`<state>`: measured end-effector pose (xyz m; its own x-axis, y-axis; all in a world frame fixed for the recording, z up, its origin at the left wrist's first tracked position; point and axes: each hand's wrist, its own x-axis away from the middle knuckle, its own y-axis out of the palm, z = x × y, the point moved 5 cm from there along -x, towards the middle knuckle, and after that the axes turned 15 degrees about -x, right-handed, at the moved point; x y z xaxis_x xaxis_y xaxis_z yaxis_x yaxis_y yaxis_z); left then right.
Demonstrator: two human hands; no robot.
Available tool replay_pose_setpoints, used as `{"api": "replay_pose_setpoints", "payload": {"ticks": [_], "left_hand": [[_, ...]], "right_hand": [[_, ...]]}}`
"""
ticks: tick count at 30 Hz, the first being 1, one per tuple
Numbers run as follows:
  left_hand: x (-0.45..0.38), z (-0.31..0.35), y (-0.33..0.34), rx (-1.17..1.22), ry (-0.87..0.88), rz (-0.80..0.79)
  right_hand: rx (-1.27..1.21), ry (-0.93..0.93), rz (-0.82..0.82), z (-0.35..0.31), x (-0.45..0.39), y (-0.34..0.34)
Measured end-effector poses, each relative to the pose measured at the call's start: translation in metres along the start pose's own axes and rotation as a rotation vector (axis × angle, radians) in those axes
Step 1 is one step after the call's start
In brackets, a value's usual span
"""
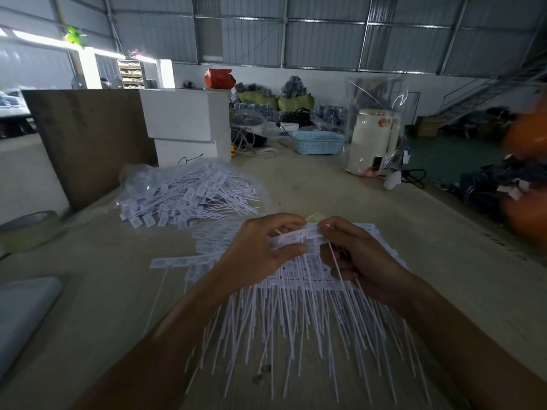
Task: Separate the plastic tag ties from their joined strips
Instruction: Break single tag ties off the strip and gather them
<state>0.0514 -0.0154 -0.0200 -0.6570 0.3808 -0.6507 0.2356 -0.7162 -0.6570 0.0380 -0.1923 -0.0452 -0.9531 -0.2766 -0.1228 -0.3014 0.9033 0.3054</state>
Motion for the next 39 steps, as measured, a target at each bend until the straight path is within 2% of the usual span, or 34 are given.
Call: {"api": "replay_pose_setpoints", "payload": {"ticks": [5,7,14,17,36,39], "left_hand": [[0.0,0.001,-0.002,-0.066,0.013,0.003],[-0.001,0.0,-0.005,-0.067,-0.004,0.045],[-0.001,-0.003,-0.002,-0.07,-0.013,0.086],[-0.001,-0.001,-0.003,-0.053,0.04,0.089],[0.0,-0.001,-0.002,0.074,-0.001,0.024],[-0.001,-0.004,0.001,0.124,-0.043,-0.003]], "right_hand": [[-0.231,0.02,-0.005,0.001,0.001,0.005],[-0.253,0.021,-0.015,0.0,0.001,0.007],[0.032,-0.114,-0.038,-0.006,0.004,0.008],[0.149,-0.176,-0.05,-0.008,0.004,0.009],[0.254,-0.254,-0.114,-0.009,0.006,0.01],[0.394,-0.326,-0.106,-0.012,0.007,0.014]]}}
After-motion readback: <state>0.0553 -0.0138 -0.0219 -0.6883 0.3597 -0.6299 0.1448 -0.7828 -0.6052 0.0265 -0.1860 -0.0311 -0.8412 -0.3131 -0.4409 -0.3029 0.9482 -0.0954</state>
